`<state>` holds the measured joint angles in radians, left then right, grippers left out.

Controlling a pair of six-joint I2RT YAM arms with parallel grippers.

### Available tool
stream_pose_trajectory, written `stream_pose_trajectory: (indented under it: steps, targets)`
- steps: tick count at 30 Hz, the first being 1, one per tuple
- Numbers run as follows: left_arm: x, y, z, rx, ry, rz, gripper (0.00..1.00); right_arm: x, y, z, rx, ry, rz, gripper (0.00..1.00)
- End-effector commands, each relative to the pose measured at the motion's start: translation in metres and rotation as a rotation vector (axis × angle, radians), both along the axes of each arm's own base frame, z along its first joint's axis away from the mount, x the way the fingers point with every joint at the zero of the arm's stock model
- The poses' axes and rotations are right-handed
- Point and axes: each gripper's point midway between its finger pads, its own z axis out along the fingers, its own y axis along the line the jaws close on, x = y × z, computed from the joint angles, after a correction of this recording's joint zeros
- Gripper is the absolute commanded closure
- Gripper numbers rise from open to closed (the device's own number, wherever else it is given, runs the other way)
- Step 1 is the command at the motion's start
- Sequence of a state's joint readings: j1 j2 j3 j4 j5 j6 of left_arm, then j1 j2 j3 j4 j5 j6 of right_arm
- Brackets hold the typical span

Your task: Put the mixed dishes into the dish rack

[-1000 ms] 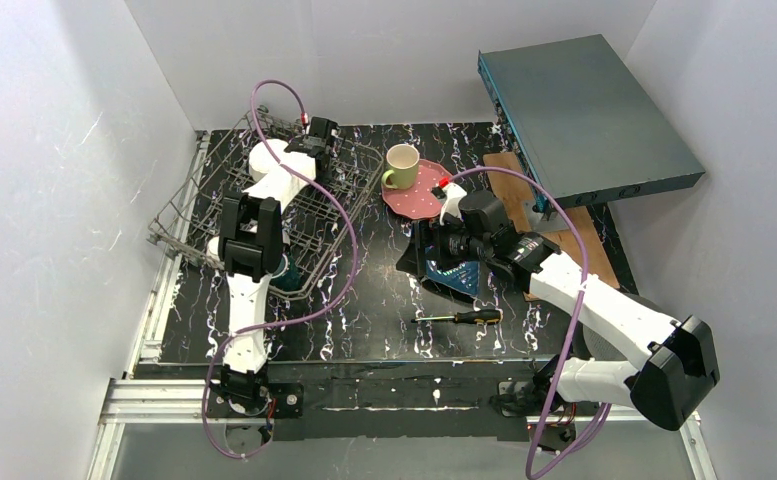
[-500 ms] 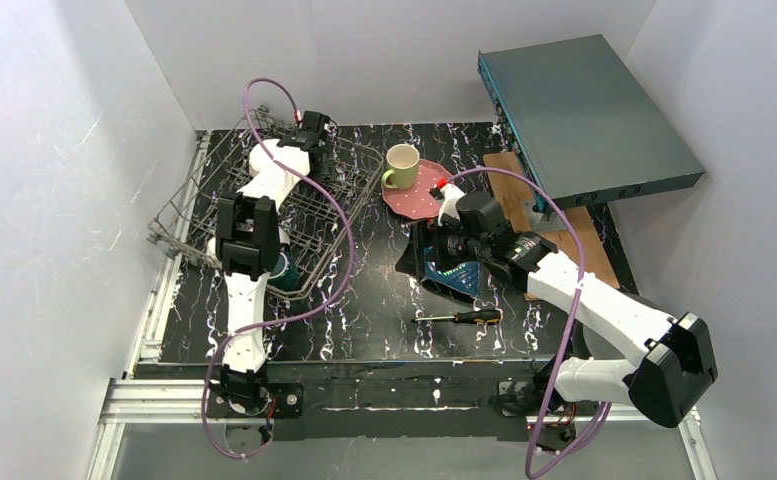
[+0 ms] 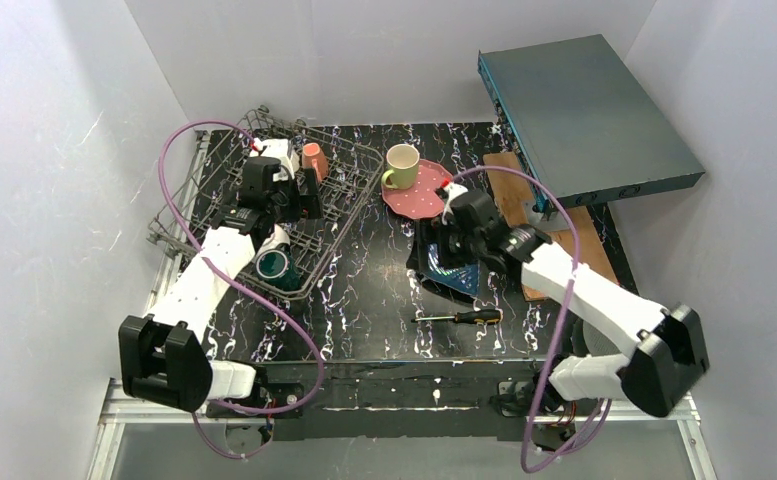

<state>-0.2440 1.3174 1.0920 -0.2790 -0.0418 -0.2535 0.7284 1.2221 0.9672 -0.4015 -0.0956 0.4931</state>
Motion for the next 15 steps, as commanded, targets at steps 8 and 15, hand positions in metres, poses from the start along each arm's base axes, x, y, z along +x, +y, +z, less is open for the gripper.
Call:
stream_pose_trajectory:
  steps: [8,15]
  targets:
    - [-0.005,-0.006,0.039,0.007,-0.150,-0.049,0.05,0.126,-0.019,0.039,-0.253,-0.143,-0.452,0.02]
    - [-0.013,-0.008,0.047,0.054,-0.190,-0.062,0.05,0.203,-0.010,0.058,-0.339,-0.258,-0.579,0.02]
